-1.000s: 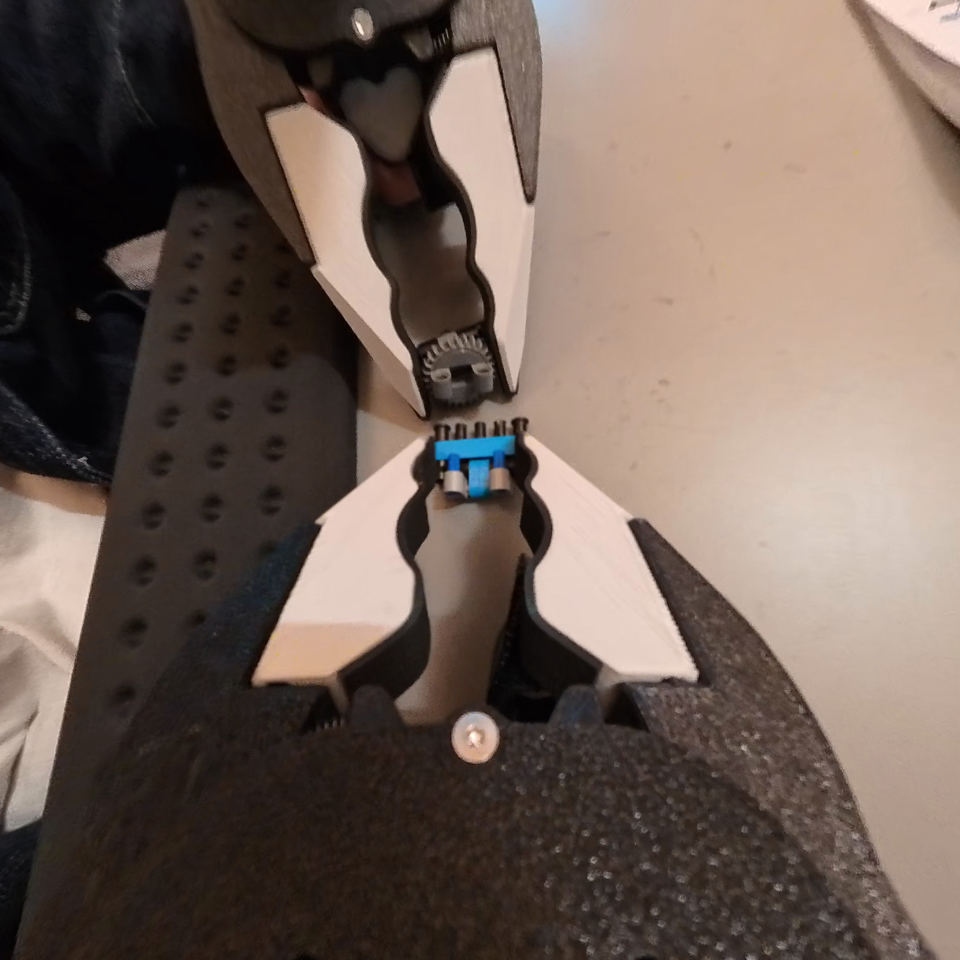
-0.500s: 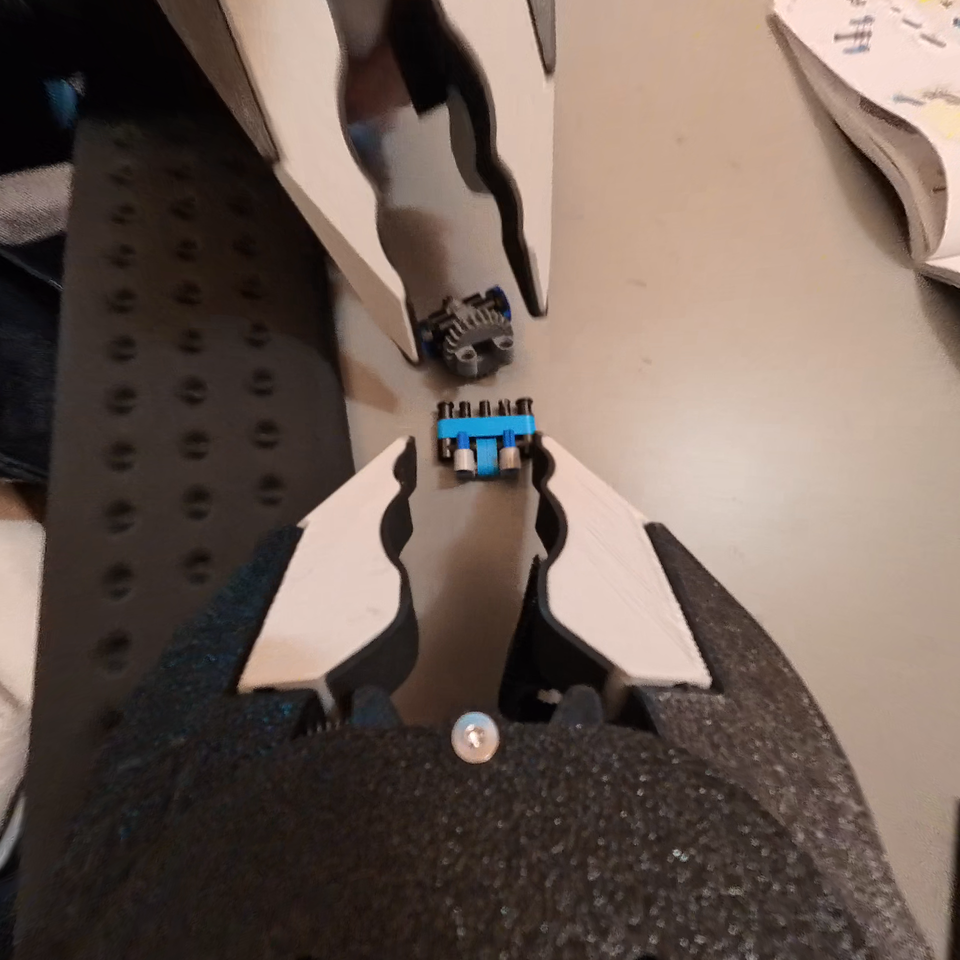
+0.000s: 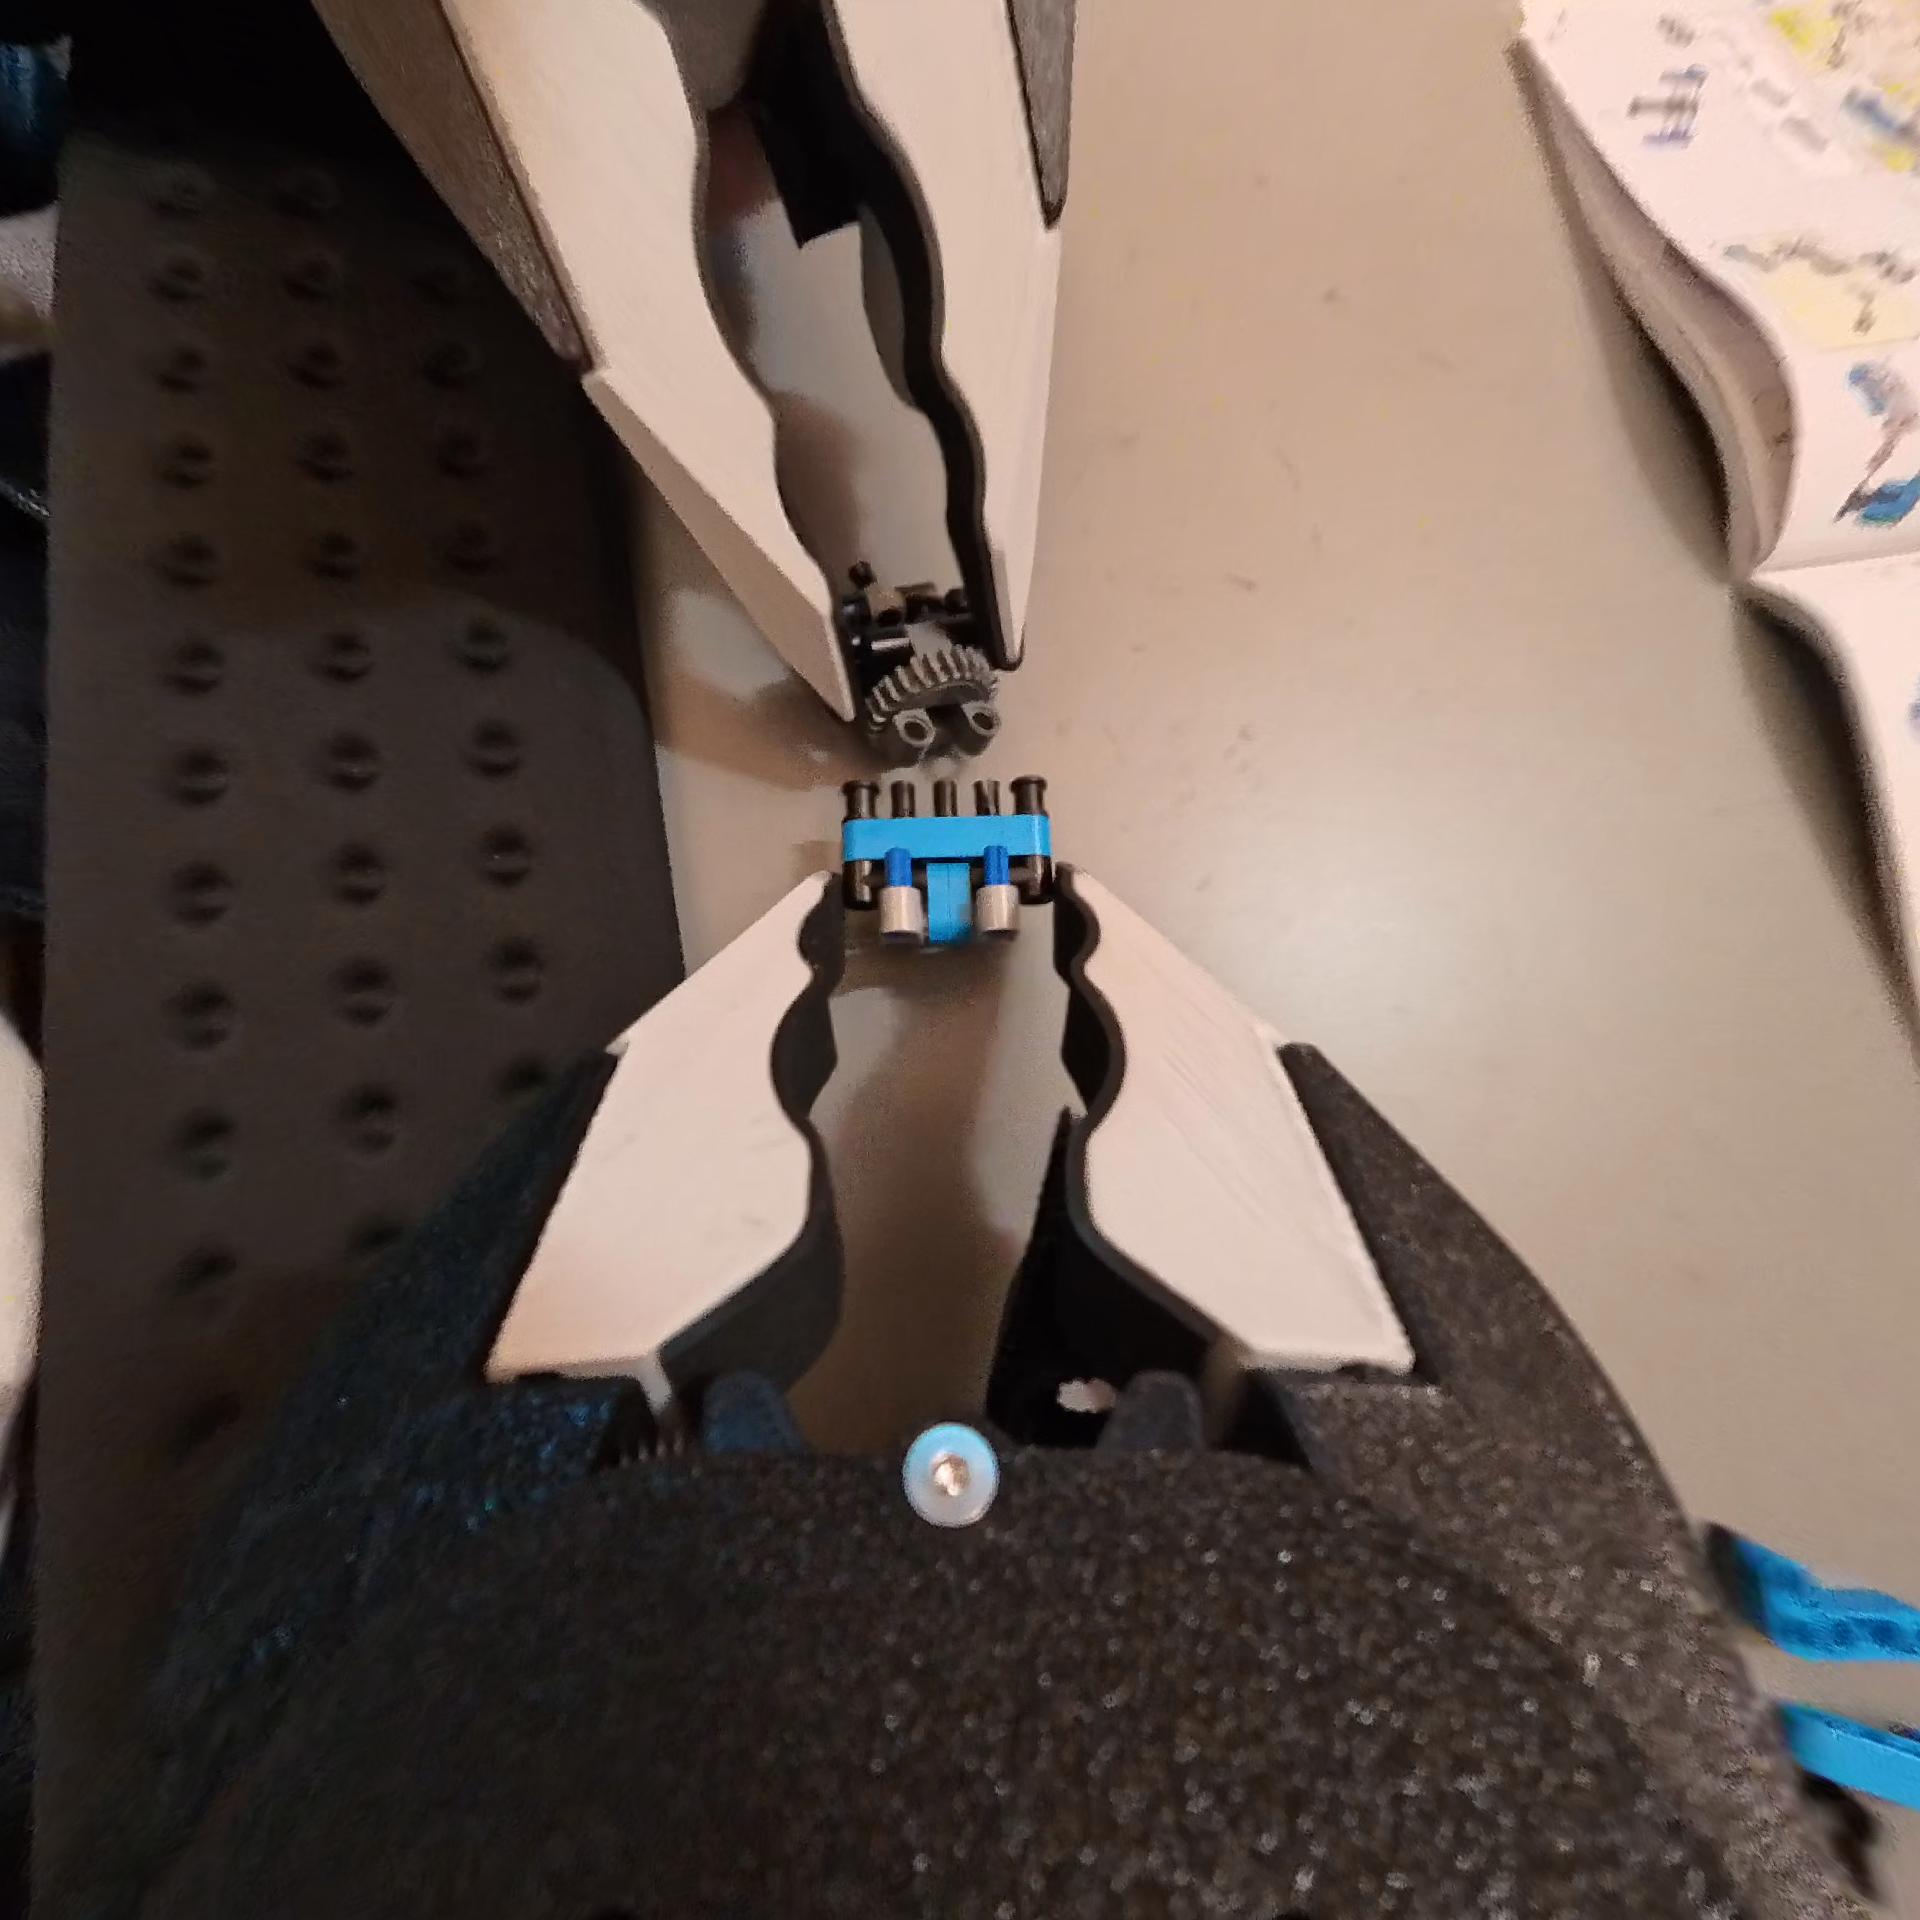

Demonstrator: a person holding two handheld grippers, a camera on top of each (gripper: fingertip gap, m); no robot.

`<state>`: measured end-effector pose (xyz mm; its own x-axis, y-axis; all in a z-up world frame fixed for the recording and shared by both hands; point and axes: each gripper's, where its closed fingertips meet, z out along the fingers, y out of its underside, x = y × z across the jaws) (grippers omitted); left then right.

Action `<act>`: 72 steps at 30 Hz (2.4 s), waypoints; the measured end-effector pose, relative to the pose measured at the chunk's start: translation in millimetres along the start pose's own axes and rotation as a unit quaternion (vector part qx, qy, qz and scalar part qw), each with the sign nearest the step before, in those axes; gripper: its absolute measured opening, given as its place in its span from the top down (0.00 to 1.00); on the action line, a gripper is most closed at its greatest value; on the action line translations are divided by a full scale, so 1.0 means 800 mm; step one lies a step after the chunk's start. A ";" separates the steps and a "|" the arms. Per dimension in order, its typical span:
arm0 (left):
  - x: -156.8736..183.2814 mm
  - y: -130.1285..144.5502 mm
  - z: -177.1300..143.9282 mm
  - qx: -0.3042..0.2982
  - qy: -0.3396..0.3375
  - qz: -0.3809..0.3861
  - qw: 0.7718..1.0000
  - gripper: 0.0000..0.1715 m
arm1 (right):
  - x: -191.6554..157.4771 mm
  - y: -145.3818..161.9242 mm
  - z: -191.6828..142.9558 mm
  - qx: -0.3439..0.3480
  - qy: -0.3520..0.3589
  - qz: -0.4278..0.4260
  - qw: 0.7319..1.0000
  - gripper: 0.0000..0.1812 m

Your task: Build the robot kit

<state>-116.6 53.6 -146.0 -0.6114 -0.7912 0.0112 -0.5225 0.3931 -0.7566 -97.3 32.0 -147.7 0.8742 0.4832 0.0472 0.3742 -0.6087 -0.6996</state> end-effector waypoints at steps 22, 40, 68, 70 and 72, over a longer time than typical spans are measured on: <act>-0.010 -0.041 -0.050 0.155 0.149 -0.227 0.950 0.75 | 0.002 -0.064 -0.003 -0.059 0.028 -0.317 0.946 0.78; -0.036 -0.082 -0.084 0.206 -0.207 0.072 0.954 0.95 | 0.004 -0.112 -0.036 0.269 -0.143 0.339 0.890 0.51; -0.002 0.019 0.001 -0.005 -0.022 0.057 0.998 0.66 | -0.012 -0.052 0.013 0.056 -0.076 -0.052 0.994 0.76; -0.002 0.020 0.004 -0.011 0.000 0.040 0.999 0.69 | -0.007 -0.050 0.017 0.044 -0.076 -0.057 0.994 0.76; 0.002 0.023 0.005 -0.018 0.025 0.024 0.999 0.73 | -0.005 -0.044 0.022 0.025 -0.091 -0.055 0.994 0.76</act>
<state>-124.9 57.3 -162.5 -0.6644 -0.7473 0.0086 -0.5121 0.4468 -0.7336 -119.6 62.3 -135.8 0.7576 0.6527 -0.0012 0.4438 -0.5166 -0.7322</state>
